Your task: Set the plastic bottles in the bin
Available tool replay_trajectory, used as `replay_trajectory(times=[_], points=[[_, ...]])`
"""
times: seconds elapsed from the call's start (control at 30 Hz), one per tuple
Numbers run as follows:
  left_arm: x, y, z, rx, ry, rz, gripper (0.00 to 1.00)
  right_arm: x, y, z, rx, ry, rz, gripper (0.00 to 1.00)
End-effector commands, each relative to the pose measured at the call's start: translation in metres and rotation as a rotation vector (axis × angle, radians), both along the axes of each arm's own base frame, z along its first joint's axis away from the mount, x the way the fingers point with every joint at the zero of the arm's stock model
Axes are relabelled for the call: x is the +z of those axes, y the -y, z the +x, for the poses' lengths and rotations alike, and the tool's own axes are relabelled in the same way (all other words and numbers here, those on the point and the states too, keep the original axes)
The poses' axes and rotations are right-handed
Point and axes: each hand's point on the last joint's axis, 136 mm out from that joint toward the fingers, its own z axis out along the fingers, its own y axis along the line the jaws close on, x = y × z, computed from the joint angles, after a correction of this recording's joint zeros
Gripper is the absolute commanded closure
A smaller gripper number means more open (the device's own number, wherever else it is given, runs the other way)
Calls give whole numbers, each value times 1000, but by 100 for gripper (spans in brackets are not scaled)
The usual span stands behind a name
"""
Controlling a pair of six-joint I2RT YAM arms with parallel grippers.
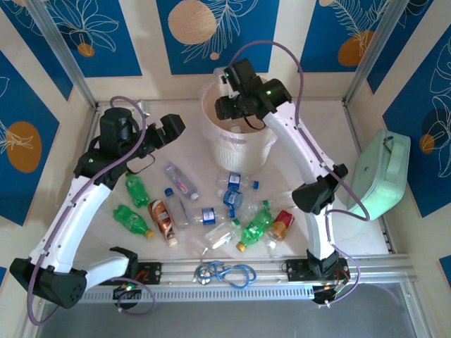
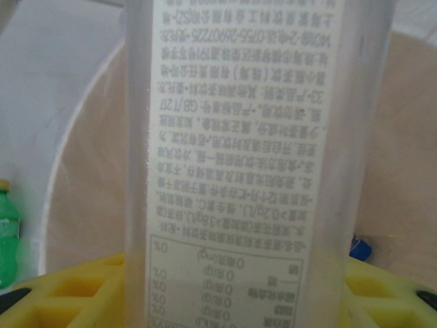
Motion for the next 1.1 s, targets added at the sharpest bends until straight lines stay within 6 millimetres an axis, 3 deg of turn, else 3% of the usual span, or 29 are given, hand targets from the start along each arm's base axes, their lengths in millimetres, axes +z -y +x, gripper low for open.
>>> replay_trajectory(times=[0.0, 0.47, 0.6, 0.7, 0.9, 1.07], points=[[-4, -11, -2, 34, -1, 42, 0, 5, -6, -3, 52, 26, -15, 61], [-7, -13, -2, 44, -8, 56, 0, 2, -35, -34, 148, -45, 72, 63], [-9, -14, -2, 46, -16, 58, 0, 5, -33, -37, 145, -39, 69, 63], [-11, -14, -2, 48, -22, 60, 0, 9, -20, -32, 102, -12, 33, 63], [-16, -16, -1, 54, -31, 73, 0, 13, 26, -23, -5, -5, -12, 62], [-27, -19, 1, 73, -62, 84, 1, 3, 42, -22, -27, -20, -34, 62]])
